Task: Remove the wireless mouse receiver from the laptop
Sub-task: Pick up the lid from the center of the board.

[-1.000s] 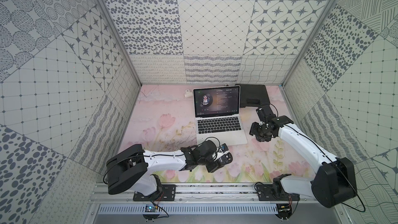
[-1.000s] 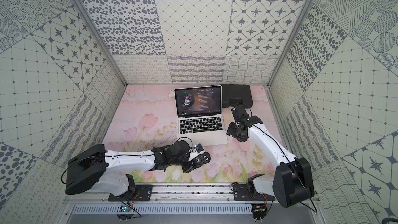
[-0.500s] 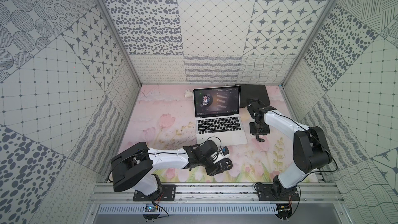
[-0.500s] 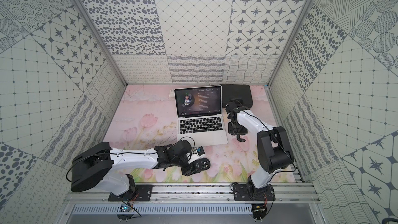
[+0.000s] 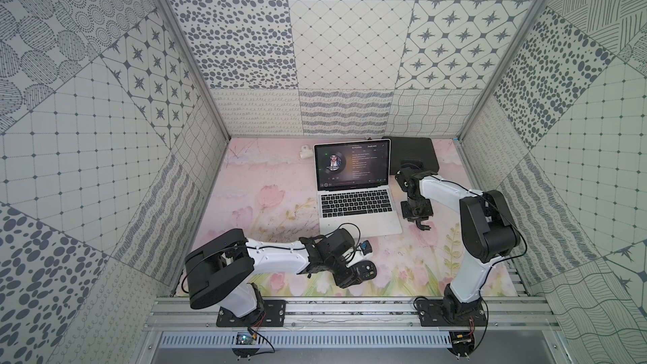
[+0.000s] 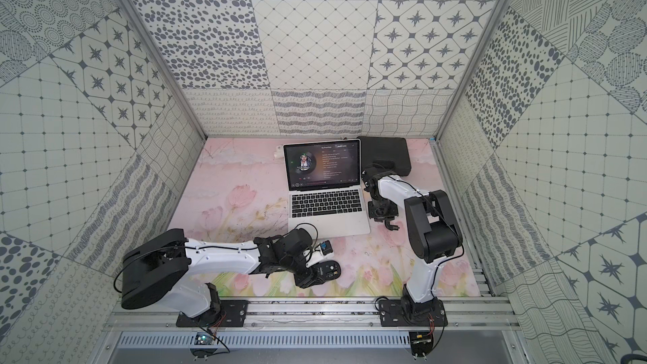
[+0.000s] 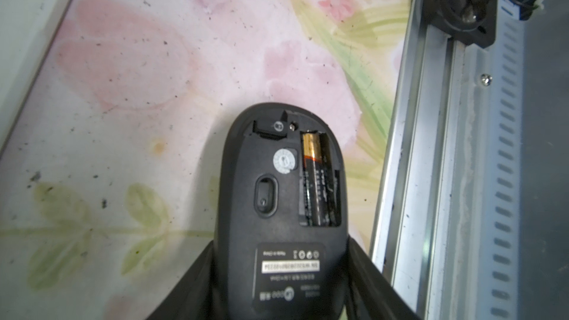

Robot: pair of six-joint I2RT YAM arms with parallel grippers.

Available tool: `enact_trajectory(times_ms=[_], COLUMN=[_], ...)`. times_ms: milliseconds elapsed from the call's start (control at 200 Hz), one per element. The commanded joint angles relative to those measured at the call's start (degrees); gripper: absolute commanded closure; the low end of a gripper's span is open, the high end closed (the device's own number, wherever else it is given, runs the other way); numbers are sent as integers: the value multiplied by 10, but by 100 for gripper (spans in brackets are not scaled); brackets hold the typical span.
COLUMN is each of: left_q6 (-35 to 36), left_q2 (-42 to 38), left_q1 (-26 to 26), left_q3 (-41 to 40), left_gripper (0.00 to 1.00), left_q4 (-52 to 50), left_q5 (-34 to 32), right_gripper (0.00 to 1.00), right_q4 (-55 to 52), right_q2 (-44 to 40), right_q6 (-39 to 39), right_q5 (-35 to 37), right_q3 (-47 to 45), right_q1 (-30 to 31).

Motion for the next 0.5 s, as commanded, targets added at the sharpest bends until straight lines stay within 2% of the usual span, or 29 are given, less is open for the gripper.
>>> enact_trajectory(times_ms=[0, 220, 495], left_q6=[5, 10, 11], left_q2=[6, 8, 13], left_q1=[10, 12, 14], left_q3=[5, 4, 5], left_gripper=[100, 100, 100], left_q4=[0, 0, 1], left_q5=[22, 21, 22], right_gripper=[74, 79, 97], right_q4=[2, 0, -1], right_q2=[9, 17, 14], right_q6=[-5, 1, 6], right_q5=[-2, -8, -13], right_q3=[14, 9, 5], right_q1=[-2, -2, -2])
